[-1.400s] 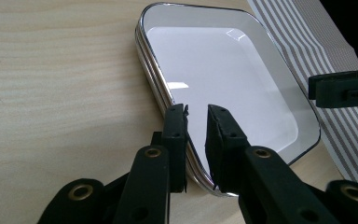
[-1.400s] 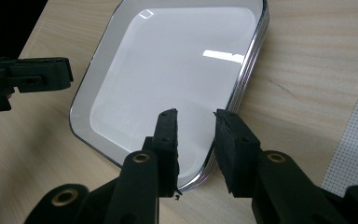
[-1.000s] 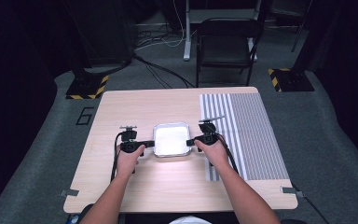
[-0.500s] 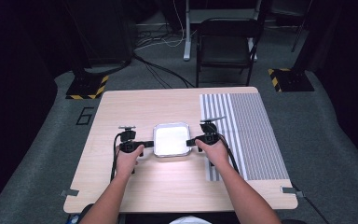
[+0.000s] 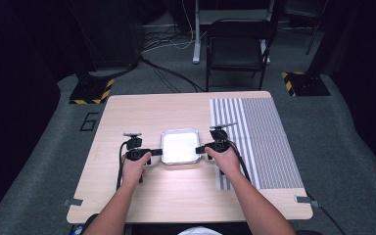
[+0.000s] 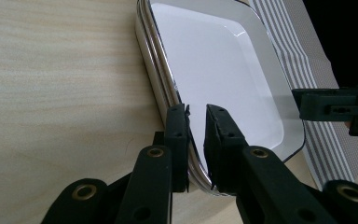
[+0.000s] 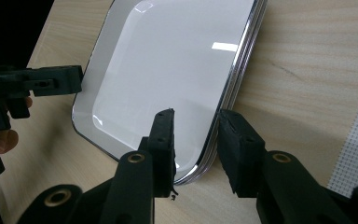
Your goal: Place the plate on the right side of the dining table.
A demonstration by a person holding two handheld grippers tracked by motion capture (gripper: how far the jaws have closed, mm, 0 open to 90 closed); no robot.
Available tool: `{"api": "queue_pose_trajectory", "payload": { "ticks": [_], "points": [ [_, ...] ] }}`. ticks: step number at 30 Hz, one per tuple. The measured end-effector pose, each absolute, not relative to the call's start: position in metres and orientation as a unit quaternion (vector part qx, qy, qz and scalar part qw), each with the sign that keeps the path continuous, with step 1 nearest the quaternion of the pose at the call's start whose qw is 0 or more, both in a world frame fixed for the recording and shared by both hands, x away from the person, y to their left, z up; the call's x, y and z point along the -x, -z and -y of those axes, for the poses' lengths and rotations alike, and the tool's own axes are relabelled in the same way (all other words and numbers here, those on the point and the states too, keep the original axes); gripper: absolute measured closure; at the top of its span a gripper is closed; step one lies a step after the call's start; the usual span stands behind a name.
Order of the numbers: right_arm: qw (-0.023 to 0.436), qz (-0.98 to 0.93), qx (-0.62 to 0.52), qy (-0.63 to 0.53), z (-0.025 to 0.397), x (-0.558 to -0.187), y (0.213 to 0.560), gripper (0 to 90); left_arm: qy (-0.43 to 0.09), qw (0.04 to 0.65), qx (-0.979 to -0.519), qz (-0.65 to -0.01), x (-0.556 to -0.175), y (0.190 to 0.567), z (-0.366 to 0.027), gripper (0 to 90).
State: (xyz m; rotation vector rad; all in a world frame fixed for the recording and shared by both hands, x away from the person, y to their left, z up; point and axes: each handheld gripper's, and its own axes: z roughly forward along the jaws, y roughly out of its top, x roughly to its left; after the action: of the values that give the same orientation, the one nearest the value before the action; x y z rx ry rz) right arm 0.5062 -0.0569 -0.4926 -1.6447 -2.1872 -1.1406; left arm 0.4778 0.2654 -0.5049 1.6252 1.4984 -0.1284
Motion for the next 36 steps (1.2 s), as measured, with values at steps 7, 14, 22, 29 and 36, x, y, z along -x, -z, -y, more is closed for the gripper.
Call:
{"api": "queue_pose_trajectory", "payload": {
  "ticks": [7, 14, 22, 29, 36],
  "points": [
    [0.081, 0.732, 0.556, 0.385, 0.0566, -0.5063, 0.4929, 66.2, 0.047, 0.446, -0.658, -0.605, -0.478, 0.5046, -0.2638, 79.5],
    [0.078, 0.73, 0.561, 0.383, 0.0569, -0.5056, 0.492, 66.2, 0.05, 0.448, -0.655, -0.606, -0.478, 0.505, -0.2625, 79.2],
    [0.081, 0.724, 0.564, 0.388, 0.0609, -0.5064, 0.4912, 66.2, 0.057, 0.454, -0.651, -0.606, -0.479, 0.5064, -0.262, 79.3],
    [0.087, 0.719, 0.566, 0.394, 0.0629, -0.5061, 0.4889, 66.3, 0.064, 0.458, -0.647, -0.606, -0.479, 0.5067, -0.2631, 79.2],
    [0.088, 0.716, 0.567, 0.396, 0.065, -0.5045, 0.4848, 66.3, 0.062, 0.457, -0.65, -0.603, -0.4794, 0.5074, -0.2616, 79.3]
  ]
}}
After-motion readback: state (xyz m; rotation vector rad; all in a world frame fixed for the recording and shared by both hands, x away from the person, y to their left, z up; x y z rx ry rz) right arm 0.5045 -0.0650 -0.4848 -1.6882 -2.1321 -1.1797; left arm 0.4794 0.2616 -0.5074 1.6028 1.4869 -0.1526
